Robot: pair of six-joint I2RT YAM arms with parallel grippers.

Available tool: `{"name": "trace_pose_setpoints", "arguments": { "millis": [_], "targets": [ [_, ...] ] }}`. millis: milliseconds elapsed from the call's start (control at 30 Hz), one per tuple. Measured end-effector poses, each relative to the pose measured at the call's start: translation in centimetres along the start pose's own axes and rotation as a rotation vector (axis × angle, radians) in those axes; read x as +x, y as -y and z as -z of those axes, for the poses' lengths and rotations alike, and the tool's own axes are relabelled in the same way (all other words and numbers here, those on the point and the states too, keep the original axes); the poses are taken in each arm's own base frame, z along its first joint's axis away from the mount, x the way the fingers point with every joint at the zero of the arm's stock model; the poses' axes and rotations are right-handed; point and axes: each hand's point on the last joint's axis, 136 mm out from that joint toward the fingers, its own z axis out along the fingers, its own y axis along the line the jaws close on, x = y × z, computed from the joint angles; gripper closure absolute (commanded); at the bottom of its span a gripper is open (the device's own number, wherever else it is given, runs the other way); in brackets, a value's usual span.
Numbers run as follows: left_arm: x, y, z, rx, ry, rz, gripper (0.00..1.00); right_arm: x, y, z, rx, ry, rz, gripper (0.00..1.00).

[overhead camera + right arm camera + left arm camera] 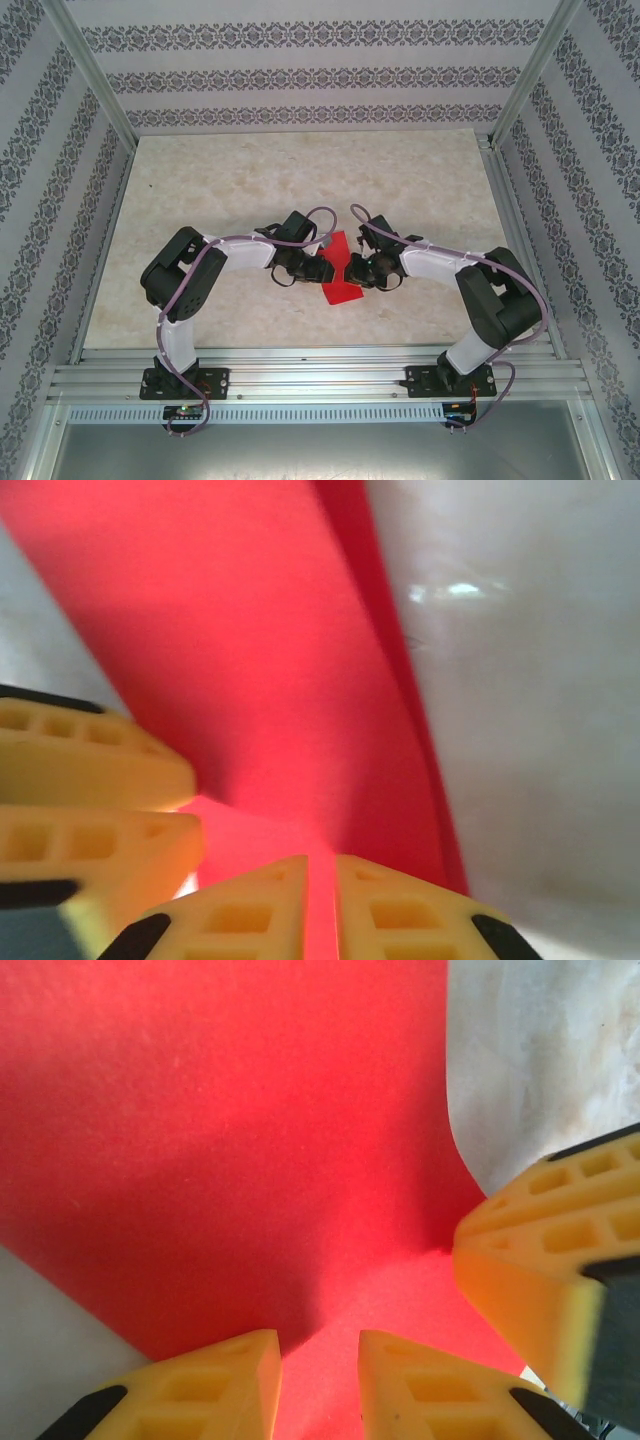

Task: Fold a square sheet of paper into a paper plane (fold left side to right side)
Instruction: Hold the square sheet of paper at the center of the table.

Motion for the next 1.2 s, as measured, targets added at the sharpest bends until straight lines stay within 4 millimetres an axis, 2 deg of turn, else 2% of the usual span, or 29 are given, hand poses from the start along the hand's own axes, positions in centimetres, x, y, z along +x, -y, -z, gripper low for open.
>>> {"name": "trace_pose_setpoints", "arguments": {
  "millis": [100, 400, 533, 667, 900, 1200],
  "targets": [
    [0.0, 0.0, 0.0, -0.003, -0.001, 0.003, 0.7, 0.3, 0.9, -0.5, 0.036, -0.015, -0.008, 0.86],
    [-0.1, 0.1, 0.0, -0.005, -0.005, 0.005, 0.68, 0.2, 1.2, -0.5, 0.057, -0.014, 0.014, 0.86],
    [-0.1, 0.2, 0.0, 0.002, -0.007, 0.013, 0.61, 0.1, 1.3, -0.6, 0.065, -0.02, 0.026, 0.87],
    [-0.3, 0.5, 0.1, 0.015, -0.006, 0.028, 0.59, 0.2, 1.3, -0.6, 0.069, -0.024, 0.034, 0.87],
    [-2.3, 0.4, 0.2, 0.013, 0.025, 0.04, 0.56, 0.1, 1.3, -0.7, 0.084, -0.023, 0.04, 0.87],
    [-3.5, 0.1, 0.7, 0.006, 0.059, 0.048, 0.53, -0.1, 1.3, -0.7, 0.096, -0.017, 0.051, 0.88]
  ]
}}
